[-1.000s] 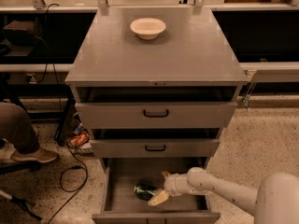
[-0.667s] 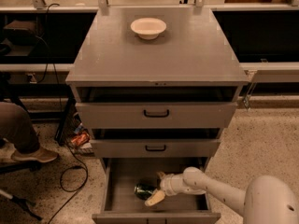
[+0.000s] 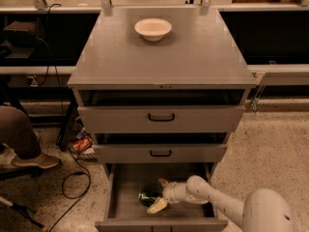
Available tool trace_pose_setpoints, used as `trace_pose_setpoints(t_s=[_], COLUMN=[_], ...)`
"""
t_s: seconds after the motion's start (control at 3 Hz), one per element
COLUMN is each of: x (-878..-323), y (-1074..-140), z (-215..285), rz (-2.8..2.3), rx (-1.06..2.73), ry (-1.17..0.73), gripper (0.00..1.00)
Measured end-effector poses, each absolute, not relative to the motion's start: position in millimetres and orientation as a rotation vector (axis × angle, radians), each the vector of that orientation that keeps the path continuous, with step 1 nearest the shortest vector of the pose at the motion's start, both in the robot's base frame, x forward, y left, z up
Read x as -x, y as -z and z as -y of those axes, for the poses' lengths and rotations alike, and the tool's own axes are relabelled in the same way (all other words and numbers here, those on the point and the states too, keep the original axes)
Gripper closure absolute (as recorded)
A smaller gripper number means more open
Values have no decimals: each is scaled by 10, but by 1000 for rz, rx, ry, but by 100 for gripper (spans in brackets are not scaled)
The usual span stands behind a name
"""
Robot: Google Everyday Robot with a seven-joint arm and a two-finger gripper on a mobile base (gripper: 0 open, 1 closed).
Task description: Pick green can from bottom drawer and place on counter
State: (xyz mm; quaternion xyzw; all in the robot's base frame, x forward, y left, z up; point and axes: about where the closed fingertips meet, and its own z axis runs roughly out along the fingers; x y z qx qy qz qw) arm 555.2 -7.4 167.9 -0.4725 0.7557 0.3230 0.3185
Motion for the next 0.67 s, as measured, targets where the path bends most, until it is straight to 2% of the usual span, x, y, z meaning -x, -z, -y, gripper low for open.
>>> trace_pose_setpoints(t_s=[0.67], x=[-5668], y=[-1374], z=[-55], rz=[-1954], rx=[1241], ry=[-863], gripper=[0])
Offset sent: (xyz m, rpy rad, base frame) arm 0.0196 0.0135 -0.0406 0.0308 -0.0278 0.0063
